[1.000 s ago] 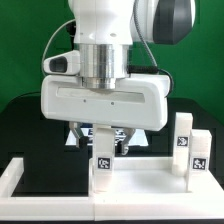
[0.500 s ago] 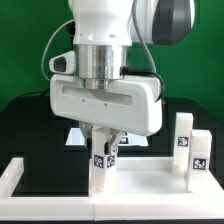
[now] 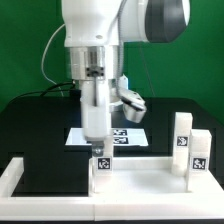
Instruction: Assemble desk
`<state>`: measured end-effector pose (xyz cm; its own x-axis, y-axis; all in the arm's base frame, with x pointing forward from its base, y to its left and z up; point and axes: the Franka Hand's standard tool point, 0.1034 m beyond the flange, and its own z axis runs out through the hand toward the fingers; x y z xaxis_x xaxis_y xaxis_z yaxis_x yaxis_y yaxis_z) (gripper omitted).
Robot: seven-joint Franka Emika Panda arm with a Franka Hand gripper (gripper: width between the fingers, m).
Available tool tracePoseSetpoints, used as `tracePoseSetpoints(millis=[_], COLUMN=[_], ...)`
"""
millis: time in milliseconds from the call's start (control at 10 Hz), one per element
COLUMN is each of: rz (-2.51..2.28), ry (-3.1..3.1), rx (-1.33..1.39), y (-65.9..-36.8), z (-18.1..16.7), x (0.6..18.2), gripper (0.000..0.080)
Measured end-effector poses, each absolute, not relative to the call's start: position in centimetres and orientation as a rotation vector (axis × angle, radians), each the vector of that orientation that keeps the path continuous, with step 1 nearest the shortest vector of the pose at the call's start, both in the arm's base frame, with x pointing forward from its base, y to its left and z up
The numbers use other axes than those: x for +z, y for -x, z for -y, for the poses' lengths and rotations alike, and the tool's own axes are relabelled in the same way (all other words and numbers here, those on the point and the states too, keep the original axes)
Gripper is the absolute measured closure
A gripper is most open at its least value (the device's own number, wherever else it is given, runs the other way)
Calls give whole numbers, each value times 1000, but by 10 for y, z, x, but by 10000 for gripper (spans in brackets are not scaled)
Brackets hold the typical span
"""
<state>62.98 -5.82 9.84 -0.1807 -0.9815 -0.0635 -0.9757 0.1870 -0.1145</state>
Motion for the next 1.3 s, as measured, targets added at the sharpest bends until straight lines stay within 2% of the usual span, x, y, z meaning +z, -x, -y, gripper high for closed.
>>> tracePoseSetpoints(millis=[300, 400, 500, 600, 700, 1100, 1200, 1300], rz=[-2330, -2325, -2087, -1862, -1755, -1446, -1318, -990], ry=[1923, 1930, 2197, 2385, 2464, 2669, 2739, 2874], rx=[-71, -70, -96, -96, -83, -106, -112, -119], y=[-629, -629, -631, -629, -624, -624, -625, -628], z=[58, 58, 55, 45, 39, 43, 42, 39], x=[97, 97, 98, 97, 94, 94, 94, 98], gripper=[472, 260, 260, 184, 159, 150, 150, 150])
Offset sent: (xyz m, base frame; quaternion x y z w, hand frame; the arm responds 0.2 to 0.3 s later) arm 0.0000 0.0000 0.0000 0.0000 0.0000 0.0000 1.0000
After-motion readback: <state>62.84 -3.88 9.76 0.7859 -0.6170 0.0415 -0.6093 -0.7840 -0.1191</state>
